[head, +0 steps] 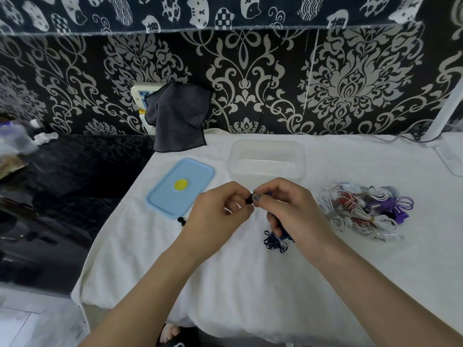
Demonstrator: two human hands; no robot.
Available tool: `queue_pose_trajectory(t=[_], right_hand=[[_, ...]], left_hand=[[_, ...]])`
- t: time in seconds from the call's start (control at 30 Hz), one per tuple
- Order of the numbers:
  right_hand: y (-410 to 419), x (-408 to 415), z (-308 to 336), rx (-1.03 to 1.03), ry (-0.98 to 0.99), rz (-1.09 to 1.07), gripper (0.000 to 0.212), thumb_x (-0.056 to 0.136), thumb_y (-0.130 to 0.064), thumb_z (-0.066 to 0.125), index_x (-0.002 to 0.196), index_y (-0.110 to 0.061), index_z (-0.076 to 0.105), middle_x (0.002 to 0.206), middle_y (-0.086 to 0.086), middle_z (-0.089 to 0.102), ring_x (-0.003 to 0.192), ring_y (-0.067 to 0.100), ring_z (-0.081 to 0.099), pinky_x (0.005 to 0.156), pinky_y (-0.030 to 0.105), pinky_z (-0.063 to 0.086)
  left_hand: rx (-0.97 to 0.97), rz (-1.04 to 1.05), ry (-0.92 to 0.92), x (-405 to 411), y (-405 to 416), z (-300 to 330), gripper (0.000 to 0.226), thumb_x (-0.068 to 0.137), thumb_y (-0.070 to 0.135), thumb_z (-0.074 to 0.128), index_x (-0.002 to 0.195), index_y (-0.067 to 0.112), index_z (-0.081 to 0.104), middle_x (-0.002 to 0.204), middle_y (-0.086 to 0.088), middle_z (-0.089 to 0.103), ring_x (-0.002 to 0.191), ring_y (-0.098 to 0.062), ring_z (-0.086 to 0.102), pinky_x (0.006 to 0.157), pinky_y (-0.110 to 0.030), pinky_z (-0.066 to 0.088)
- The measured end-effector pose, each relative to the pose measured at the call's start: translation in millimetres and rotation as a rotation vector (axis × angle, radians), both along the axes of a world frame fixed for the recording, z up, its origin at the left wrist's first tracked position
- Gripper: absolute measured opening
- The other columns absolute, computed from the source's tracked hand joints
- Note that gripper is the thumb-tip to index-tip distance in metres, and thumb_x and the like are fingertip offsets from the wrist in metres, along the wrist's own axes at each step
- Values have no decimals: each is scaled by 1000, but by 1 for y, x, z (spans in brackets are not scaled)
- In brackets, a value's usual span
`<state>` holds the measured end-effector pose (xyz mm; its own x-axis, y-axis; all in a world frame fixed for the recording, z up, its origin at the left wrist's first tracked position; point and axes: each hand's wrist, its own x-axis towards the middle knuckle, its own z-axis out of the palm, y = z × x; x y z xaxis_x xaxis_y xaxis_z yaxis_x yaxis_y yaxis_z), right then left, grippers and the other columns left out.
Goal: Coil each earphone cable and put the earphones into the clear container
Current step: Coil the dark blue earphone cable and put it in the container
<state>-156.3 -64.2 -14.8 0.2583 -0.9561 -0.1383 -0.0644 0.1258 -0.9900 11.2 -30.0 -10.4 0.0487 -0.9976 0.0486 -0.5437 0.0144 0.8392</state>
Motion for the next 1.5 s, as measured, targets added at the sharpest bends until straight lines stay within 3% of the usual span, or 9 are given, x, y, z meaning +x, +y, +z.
queue_pose_trajectory(t=[0.2, 0.5, 0.7, 0.87, 0.97, 1.03, 1.13, 1.37, 1.5], right_hand=[[1, 1, 0, -17, 3, -12, 1, 91, -12, 70, 90, -11, 70, 71, -1, 64, 40, 18, 45, 39, 23, 34], [-1, 0, 0, 21, -61, 25, 6, 90, -15, 69, 86, -11, 69, 86, 24, 66, 48, 25, 44, 48, 32, 34], [-3, -1, 5, 168, -188, 83, 4, 91, -12, 69, 87, -11, 68, 73, 8, 67, 44, 21, 40, 46, 27, 34], [-2, 0, 7, 221, -252, 132, 7, 89, -12, 69, 83, -11, 66, 77, 11, 64, 49, 21, 37, 45, 26, 33], [-2, 0, 10, 234, -301, 167, 9, 89, -9, 68, 81, -8, 64, 77, 9, 64, 50, 17, 36, 44, 26, 32], [-2, -1, 12, 226, -322, 189, 11, 90, -7, 66, 79, -8, 64, 76, 8, 63, 49, 15, 36, 43, 25, 32], [-1, -1, 14, 217, -341, 221, 16, 90, -6, 66, 75, -10, 66, 76, 9, 63, 49, 14, 36, 42, 23, 32], [1, -2, 20, 296, -421, 257, 10, 78, -11, 69, 73, -9, 60, 73, 9, 60, 46, 11, 35, 39, 20, 28], [3, -2, 21, 346, -485, 260, 11, 77, -10, 68, 73, -9, 58, 73, 10, 60, 43, 8, 35, 37, 18, 28]], left_hand=[[-2, 26, 9, 2, 1, 4, 16, 88, 13, 71, 88, 30, 72, 80, 14, 70, 71, -4, 61, 65, -14, 48], [-33, 5, 64, 8, 3, 10, 18, 91, 10, 70, 93, 27, 75, 76, 16, 69, 72, -6, 61, 70, -24, 52], [-60, -73, 90, 15, 3, 16, 13, 92, 12, 71, 94, 24, 76, 86, 7, 74, 79, -14, 64, 67, -20, 47], [-23, -111, 206, 18, 4, 19, 7, 91, 9, 73, 93, 15, 72, 79, 6, 71, 63, -5, 59, 55, -9, 37], [-36, -142, 268, 18, 5, 21, 10, 91, 5, 72, 97, 13, 72, 81, 5, 75, 68, -8, 65, 65, -14, 46], [-35, -158, 320, 18, 5, 21, 10, 91, 4, 71, 99, 11, 73, 87, -3, 78, 85, -23, 73, 81, -29, 57], [-27, -170, 378, 20, 5, 22, 9, 91, 3, 70, 99, 7, 72, 90, -12, 78, 95, -38, 72, 96, -46, 55], [-46, -206, 485, 19, 5, 23, 20, 84, 10, 73, 101, 1, 68, 90, -19, 76, 92, -38, 72, 96, -46, 57], [-49, -210, 532, 17, 4, 25, 16, 82, 7, 72, 93, 0, 64, 83, -15, 74, 81, -23, 70, 81, -30, 56]])
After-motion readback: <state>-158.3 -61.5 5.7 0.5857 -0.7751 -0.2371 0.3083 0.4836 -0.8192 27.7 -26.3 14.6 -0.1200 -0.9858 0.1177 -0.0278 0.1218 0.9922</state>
